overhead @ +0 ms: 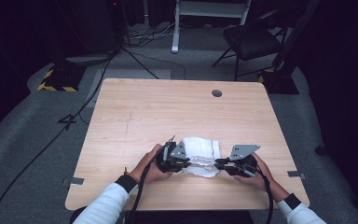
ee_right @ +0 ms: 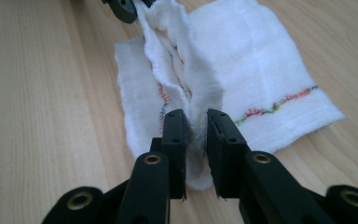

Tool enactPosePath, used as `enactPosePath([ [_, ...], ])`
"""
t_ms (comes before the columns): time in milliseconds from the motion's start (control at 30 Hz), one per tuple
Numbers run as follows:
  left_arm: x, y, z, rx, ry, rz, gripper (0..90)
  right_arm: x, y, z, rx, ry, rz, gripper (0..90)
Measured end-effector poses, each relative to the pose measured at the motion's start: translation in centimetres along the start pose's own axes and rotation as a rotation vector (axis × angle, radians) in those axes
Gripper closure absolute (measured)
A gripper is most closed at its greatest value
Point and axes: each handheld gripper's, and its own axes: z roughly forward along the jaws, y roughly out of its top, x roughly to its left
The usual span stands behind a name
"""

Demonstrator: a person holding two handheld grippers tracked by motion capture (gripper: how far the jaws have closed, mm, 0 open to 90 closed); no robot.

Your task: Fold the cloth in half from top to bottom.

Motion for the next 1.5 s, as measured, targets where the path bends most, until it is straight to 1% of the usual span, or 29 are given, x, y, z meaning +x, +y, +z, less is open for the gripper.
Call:
enactPosePath([
  [67,-0.3,-0.2,0.4,0.02,0.002,0.018,78.9,0.2,-0.3,-0.2,0.001,-0.001,0.003,80.6],
  [200,-0.6,-0.4,0.9,0.041,-0.003,0.017,77.2,0.6,-0.9,-0.3,0.001,-0.01,0.002,82.5],
  [233,-0.7,-0.4,1.0,0.053,-0.004,0.014,77.2,0.7,-1.0,-0.2,0.008,-0.009,0.005,83.0],
  [300,-0.7,-0.5,1.2,0.062,-0.004,0.018,76.5,0.7,-1.1,0.2,0.022,-0.007,0.001,83.4],
  [333,-0.7,-0.6,1.3,0.059,-0.004,0.019,76.3,0.7,-1.3,0.5,0.038,0.0,-0.006,83.4],
  [367,-0.7,-0.6,1.3,0.065,-0.004,0.017,76.3,0.7,-1.3,0.5,0.038,0.0,-0.006,83.4],
  [467,-0.7,-0.9,1.4,0.06,-0.004,0.017,75.8,0.7,-1.5,0.7,0.049,0.006,-0.002,83.4],
  [567,-0.7,-1.2,1.3,0.064,-0.008,-0.002,75.3,0.6,-1.8,0.9,0.066,0.006,0.007,83.6],
  [600,-0.7,-1.3,1.3,0.062,-0.009,0.003,75.0,0.6,-1.9,1.0,0.071,0.003,0.007,83.6],
  [633,-0.8,-1.5,1.3,0.059,-0.007,-0.002,74.9,0.7,-2.0,1.0,0.072,0.002,0.01,83.6],
  [667,-0.7,-1.5,1.1,0.067,-0.007,0.004,74.4,0.7,-2.0,1.0,0.072,0.002,0.012,83.5],
  [700,-0.9,-1.5,1.1,0.059,-0.004,0.008,74.4,0.7,-2.0,0.9,0.075,0.001,0.011,83.4],
  [800,-1.2,-1.5,0.8,0.055,-0.006,0.021,72.2,0.7,-2.1,0.6,0.07,-0.009,0.008,79.3],
  [867,-1.3,-1.2,0.3,0.043,0.014,0.021,66.0,0.7,-1.8,0.2,0.044,-0.024,0.007,76.3],
  [900,-1.2,-1.1,-0.1,0.021,0.014,0.014,64.8,0.7,-1.5,-0.2,0.029,-0.024,0.001,73.5],
  [933,-1.1,-0.9,-0.5,-0.011,0.014,0.004,63.3,0.6,-1.2,-0.6,0.005,-0.042,-0.002,69.7],
  [967,-0.9,-0.8,-0.8,-0.028,0.018,-0.006,61.1,0.5,-0.9,-1.0,-0.021,-0.058,0.013,66.2],
  [1000,-0.7,-0.5,-1.1,-0.047,0.033,-0.023,57.7,0.4,-0.6,-1.2,-0.039,-0.069,0.027,62.3],
  [1033,-0.5,-0.2,-1.3,-0.057,0.068,-0.034,53.4,0.2,-0.3,-1.4,-0.053,-0.083,0.034,59.0],
  [1067,-0.3,0.0,-1.4,-0.063,0.098,-0.047,48.9,0.0,-0.1,-1.5,-0.055,-0.108,0.042,56.1],
  [1133,0.2,0.4,-1.3,-0.078,0.122,-0.063,43.2,-0.2,0.2,-1.3,-0.051,-0.137,0.051,50.8],
  [1167,0.5,0.7,-1.0,-0.08,0.144,-0.077,40.4,-0.4,0.3,-1.0,-0.045,-0.148,0.055,49.1],
  [1233,0.9,1.1,-0.3,-0.074,0.155,-0.09,35.0,-0.5,0.5,-0.2,-0.023,-0.161,0.063,44.9],
  [1300,1.2,1.4,0.6,-0.05,0.168,-0.094,30.9,-0.6,0.7,0.7,0.007,-0.17,0.064,42.4],
  [1333,1.2,1.4,1.0,-0.045,0.164,-0.099,28.9,-0.6,0.7,1.1,0.023,-0.172,0.064,40.8],
  [1367,1.2,1.4,1.6,-0.03,0.148,-0.105,26.9,-0.6,0.7,1.4,0.035,-0.167,0.065,40.0],
  [1400,1.1,1.3,1.9,-0.013,0.144,-0.102,26.3,-0.6,0.6,1.8,0.047,-0.148,0.063,39.6],
  [1467,0.6,0.9,2.4,0.016,0.139,-0.075,26.4,-0.3,0.1,2.1,0.08,-0.127,0.049,40.6],
  [1500,0.3,0.7,2.6,0.021,0.144,-0.062,26.4,-0.1,-0.2,2.1,0.081,-0.118,0.045,41.2],
])
